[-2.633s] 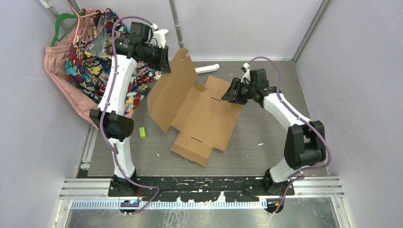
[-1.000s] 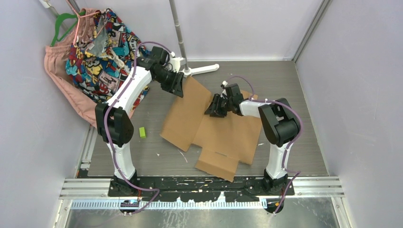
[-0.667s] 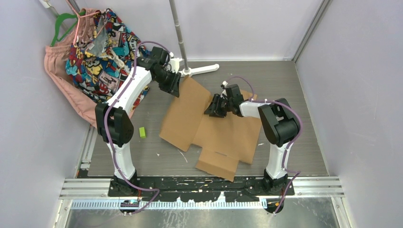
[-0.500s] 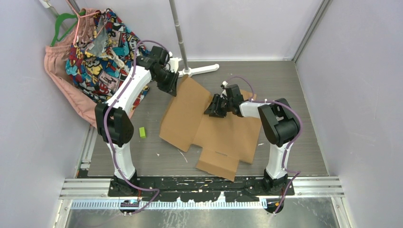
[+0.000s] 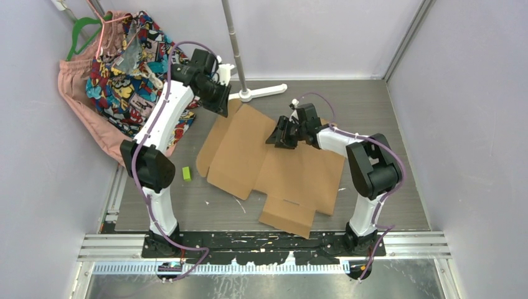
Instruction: Fold the paper box
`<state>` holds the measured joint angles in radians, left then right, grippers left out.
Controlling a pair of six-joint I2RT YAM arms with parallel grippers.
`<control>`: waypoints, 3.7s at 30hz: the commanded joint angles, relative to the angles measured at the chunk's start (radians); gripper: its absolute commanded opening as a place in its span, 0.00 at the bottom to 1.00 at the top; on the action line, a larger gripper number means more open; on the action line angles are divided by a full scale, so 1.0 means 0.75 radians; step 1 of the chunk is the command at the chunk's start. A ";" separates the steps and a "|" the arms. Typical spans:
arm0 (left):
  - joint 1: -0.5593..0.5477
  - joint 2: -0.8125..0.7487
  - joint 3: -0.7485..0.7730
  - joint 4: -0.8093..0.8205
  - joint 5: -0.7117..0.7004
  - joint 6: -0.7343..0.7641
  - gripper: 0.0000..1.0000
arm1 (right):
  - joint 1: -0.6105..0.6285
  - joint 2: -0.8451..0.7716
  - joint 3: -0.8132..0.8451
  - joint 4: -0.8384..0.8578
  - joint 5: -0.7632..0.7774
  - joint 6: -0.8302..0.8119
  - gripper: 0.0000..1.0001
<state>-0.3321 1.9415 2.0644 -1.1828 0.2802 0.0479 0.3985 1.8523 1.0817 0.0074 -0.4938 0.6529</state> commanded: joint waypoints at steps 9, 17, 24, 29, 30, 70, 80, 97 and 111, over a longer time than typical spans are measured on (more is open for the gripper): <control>0.009 -0.027 0.068 -0.095 -0.131 -0.034 0.30 | 0.009 -0.078 0.464 -0.497 0.054 -0.098 0.59; 0.108 -0.112 -0.319 0.145 -0.169 -0.198 0.63 | 0.063 -0.115 0.552 -0.736 0.037 -0.156 0.57; 0.229 -0.207 -0.591 0.333 -0.120 -0.350 0.99 | 0.274 -0.207 0.470 -0.786 0.197 -0.208 0.56; 0.305 -0.191 -0.643 0.385 -0.069 -0.351 1.00 | 0.299 -0.145 0.479 -0.744 0.249 -0.220 0.56; 0.314 -0.177 -0.644 0.385 -0.049 -0.343 1.00 | 0.299 -0.126 0.485 -0.735 0.237 -0.220 0.55; 0.337 0.246 -0.595 0.378 0.250 -0.327 0.81 | 0.137 0.044 0.291 -0.565 0.164 -0.206 0.51; 0.310 0.189 -0.654 0.410 0.364 -0.332 0.61 | 0.079 0.114 0.131 -0.373 0.070 -0.085 0.45; 0.305 0.025 -0.833 0.641 0.770 -0.429 0.48 | 0.017 0.221 0.025 -0.121 -0.139 -0.019 0.44; 0.230 0.027 -0.809 0.485 0.367 -0.328 0.60 | 0.010 0.238 0.015 -0.047 -0.194 -0.001 0.44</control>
<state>-0.1349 1.9854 1.4395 -0.7734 0.6312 -0.2199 0.3897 1.9926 1.1179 -0.0578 -0.6773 0.6617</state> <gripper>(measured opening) 0.593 0.443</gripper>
